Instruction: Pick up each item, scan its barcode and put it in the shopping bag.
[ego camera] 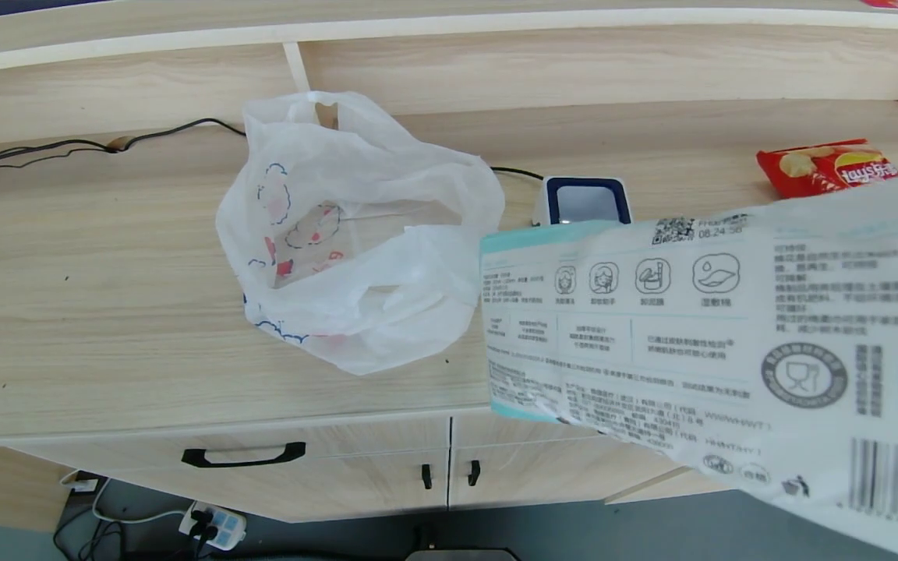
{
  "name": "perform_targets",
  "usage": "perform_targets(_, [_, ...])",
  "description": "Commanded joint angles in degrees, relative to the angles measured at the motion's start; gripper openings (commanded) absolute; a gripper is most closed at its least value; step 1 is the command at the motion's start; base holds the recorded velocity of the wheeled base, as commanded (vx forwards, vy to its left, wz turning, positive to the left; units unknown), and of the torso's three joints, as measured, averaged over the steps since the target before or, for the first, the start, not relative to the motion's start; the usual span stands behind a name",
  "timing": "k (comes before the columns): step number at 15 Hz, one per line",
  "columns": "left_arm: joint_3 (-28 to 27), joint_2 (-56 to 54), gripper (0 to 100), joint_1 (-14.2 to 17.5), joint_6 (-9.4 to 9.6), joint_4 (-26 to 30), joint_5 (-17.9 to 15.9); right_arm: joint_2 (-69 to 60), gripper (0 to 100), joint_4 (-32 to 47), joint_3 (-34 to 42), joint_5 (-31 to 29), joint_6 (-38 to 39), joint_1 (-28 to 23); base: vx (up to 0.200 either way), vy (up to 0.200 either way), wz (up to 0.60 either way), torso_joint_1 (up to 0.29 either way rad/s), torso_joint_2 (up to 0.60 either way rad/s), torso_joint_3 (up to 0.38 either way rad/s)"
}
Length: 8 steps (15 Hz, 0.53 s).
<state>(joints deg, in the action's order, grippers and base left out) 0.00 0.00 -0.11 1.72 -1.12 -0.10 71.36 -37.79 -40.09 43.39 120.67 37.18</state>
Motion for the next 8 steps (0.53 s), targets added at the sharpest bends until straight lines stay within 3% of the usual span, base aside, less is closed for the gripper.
perform_targets(1, [0.0, 0.0, 100, -0.1, -0.05, 0.0, 0.0, 2.6, 0, -2.7, 0.2, 0.3, 3.4, -1.1, 0.000, 0.000, 0.00, 0.000, 0.00, 0.000])
perform_targets(2, [0.0, 0.0, 100, 0.0, -0.05, 0.0, 0.0, 4.2, 0, -7.0, -0.1, 0.9, 7.8, -2.4, 0.000, 0.000, 0.00, 0.000, 0.00, 0.000])
perform_targets(8, [0.0, 0.1, 100, 0.0, -0.05, 0.0, 0.0, 9.1, 0, -18.9, 0.5, 2.0, 16.2, -2.6, 0.000, 0.000, 0.00, 0.000, 0.00, 0.000])
